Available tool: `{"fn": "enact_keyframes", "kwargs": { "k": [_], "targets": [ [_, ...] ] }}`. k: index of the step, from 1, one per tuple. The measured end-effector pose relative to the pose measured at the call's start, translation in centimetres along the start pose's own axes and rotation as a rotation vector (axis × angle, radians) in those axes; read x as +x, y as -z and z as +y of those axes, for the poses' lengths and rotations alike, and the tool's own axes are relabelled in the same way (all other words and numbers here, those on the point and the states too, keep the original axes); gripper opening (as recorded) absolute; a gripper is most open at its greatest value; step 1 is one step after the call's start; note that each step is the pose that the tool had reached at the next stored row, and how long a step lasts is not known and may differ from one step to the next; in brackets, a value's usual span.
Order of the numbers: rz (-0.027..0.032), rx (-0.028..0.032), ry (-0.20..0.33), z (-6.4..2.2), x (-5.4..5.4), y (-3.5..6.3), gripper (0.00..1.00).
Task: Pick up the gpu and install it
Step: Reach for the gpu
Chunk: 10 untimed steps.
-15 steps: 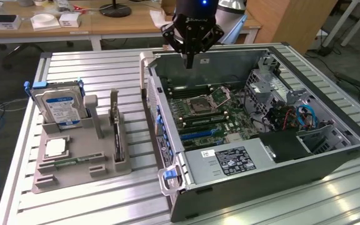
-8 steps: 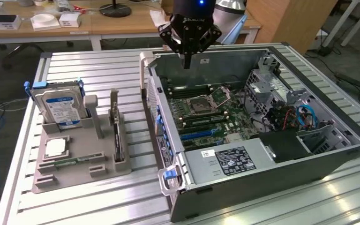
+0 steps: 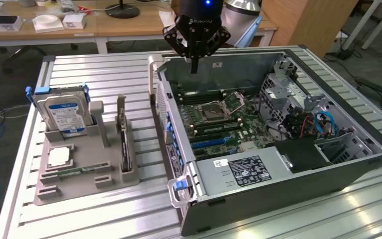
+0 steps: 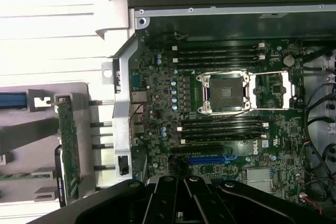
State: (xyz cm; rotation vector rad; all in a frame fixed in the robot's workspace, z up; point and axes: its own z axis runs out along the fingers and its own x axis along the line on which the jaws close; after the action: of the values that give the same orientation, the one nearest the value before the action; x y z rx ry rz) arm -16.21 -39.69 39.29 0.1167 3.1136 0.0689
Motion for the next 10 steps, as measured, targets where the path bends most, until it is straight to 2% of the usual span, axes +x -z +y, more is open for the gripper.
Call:
{"fn": "enact_keyframes", "kwargs": {
  "k": [10],
  "targets": [
    [0.0000,0.0000,0.000,-0.08,1.03,0.01,0.10]
  ]
}}
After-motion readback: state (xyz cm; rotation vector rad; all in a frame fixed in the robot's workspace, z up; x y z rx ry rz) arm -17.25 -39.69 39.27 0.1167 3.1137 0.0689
